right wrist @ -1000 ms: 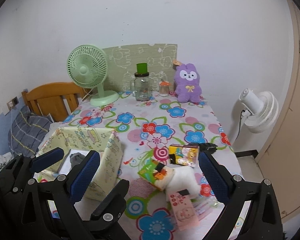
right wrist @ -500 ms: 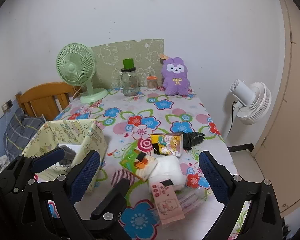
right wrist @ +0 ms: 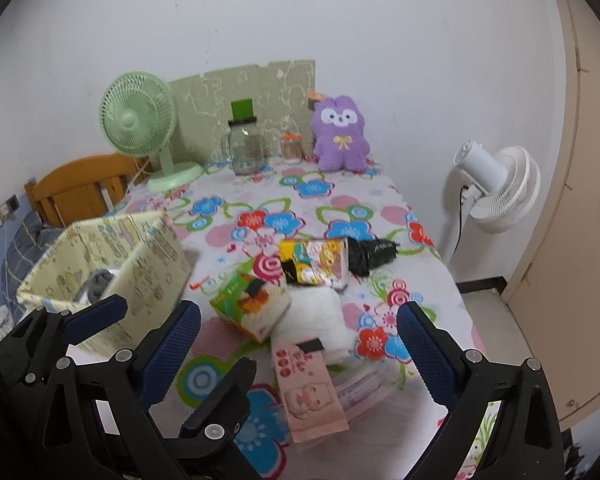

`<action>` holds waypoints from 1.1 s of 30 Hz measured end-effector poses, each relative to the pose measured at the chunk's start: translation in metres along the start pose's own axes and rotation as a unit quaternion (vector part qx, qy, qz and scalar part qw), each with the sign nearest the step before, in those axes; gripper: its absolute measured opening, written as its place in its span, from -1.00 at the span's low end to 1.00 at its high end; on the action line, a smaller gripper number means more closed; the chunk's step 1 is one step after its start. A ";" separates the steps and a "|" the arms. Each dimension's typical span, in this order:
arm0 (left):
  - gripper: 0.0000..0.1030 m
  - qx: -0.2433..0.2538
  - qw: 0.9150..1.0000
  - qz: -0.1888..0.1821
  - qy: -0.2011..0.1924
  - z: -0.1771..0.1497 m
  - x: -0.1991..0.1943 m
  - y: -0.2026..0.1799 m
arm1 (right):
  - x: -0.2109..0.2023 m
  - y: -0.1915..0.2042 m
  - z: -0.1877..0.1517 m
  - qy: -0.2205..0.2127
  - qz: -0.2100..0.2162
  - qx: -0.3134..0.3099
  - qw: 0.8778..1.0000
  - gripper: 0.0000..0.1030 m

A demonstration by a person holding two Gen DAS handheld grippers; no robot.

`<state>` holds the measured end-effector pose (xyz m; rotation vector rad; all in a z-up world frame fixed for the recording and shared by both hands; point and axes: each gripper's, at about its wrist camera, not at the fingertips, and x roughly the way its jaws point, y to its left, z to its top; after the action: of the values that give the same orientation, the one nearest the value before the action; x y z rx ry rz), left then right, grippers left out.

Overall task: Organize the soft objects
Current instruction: 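Withdraw both tools from the box toward the remaining pile, then reach the left tool to the pink cat-print tissue pack and grasp it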

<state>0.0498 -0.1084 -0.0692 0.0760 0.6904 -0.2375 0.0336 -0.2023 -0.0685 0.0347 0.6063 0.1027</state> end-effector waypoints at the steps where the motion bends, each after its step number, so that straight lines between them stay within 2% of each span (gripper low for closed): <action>1: 0.99 0.001 1.000 0.000 0.005 -0.002 0.003 -0.001 | 0.004 -0.002 -0.003 0.006 0.002 0.001 1.000 0.86; 9: 0.97 0.012 0.999 0.002 0.044 -0.019 0.028 -0.008 | 0.029 -0.012 -0.026 0.043 0.002 0.011 0.999 0.70; 20: 0.97 0.023 0.997 0.005 0.069 -0.036 0.048 -0.010 | 0.060 -0.015 -0.043 0.081 0.012 0.017 0.996 0.49; 22: 0.97 0.024 0.997 0.007 0.070 -0.036 0.049 -0.010 | 0.062 -0.015 -0.044 0.083 0.012 0.017 0.996 0.41; 29: 0.97 0.030 0.997 0.012 0.069 -0.035 0.051 -0.010 | 0.066 -0.017 -0.045 0.089 0.019 0.017 0.996 -0.15; 33: 0.97 0.035 0.997 0.014 0.064 -0.033 0.050 -0.012 | 0.064 -0.019 -0.044 0.087 0.016 0.021 0.996 -0.19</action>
<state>0.0633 -0.1244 -0.1263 0.1677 0.8085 -0.2318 0.0620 -0.2143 -0.1419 0.0780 0.7817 0.1254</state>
